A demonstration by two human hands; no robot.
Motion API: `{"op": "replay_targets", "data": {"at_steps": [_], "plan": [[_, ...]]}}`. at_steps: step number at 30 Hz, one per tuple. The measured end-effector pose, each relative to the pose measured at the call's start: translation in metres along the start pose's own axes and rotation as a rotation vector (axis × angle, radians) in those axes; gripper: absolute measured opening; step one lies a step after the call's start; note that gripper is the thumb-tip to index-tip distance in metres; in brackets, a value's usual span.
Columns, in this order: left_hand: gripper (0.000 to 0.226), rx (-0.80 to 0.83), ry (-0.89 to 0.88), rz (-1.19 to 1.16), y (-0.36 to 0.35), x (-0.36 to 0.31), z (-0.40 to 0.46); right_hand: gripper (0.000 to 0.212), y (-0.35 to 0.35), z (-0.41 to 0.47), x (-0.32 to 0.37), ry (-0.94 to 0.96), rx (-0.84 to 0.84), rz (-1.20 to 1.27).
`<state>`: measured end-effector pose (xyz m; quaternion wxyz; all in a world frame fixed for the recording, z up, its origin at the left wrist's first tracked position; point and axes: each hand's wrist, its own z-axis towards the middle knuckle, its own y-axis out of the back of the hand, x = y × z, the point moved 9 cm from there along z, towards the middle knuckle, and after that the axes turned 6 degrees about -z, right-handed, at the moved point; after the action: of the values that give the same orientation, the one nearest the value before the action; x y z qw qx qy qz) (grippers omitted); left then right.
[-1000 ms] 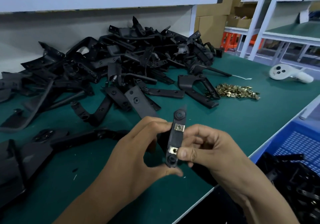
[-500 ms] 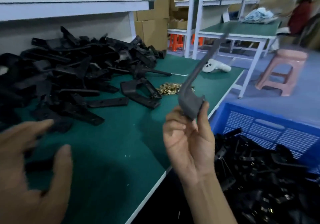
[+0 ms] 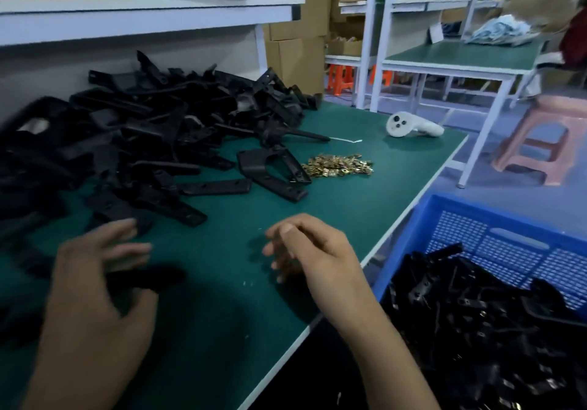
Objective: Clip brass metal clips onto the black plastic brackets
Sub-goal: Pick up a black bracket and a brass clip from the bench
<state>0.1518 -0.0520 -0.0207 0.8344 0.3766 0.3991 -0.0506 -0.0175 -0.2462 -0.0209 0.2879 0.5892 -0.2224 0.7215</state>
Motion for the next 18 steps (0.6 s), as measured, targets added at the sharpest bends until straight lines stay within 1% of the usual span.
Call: {"op": "replay_targets", "data": {"at_steps": [2,3,5,7,8,9,10,12,13,14,15,17,18], "plan": [[0.087,-0.063,-0.078,-0.016,0.002,-0.037,0.004,0.017,-0.009,-0.001,0.001,0.051,-0.009,-0.310],[0.088,-0.094,-0.067,-0.028,0.005,-0.039,-0.001,0.015,-0.013,-0.002,0.003,0.077,-0.004,-0.420],[0.084,-0.136,-0.050,0.017,0.016,-0.049,-0.005,0.012,-0.017,-0.002,0.005,0.104,-0.009,-0.511],[0.077,-0.108,0.109,0.126,0.022,-0.032,-0.003,0.012,-0.014,-0.002,0.006,0.104,-0.041,-0.488],[0.071,-0.063,0.168,0.212,0.022,-0.022,-0.002,0.012,-0.011,-0.001,0.006,0.093,-0.066,-0.461],[0.061,-0.021,0.172,0.296,0.021,-0.021,-0.002,0.012,-0.007,0.000,0.005,0.081,-0.090,-0.451],[0.047,-0.006,0.116,0.344,0.019,-0.021,-0.001,0.012,-0.003,0.002,0.005,0.077,-0.117,-0.475],[0.017,-0.032,0.042,0.353,0.021,-0.026,-0.004,0.011,0.010,0.009,0.007,0.099,-0.201,-0.631],[0.011,-0.033,0.030,0.369,0.021,-0.027,-0.004,0.010,0.018,0.015,0.009,0.116,-0.255,-0.728],[0.012,-0.034,0.028,0.374,0.021,-0.027,-0.004,0.010,0.025,0.021,0.010,0.118,-0.300,-0.817],[0.016,-0.039,0.026,0.359,0.021,-0.027,-0.003,0.015,0.032,0.028,0.007,0.098,-0.322,-0.902],[0.027,-0.056,0.035,0.287,0.022,-0.026,-0.003,0.028,0.046,0.047,-0.003,0.045,-0.317,-1.064],[0.030,-0.057,0.061,0.224,0.023,-0.024,-0.004,0.032,0.053,0.057,-0.006,0.027,-0.312,-1.143]]}}
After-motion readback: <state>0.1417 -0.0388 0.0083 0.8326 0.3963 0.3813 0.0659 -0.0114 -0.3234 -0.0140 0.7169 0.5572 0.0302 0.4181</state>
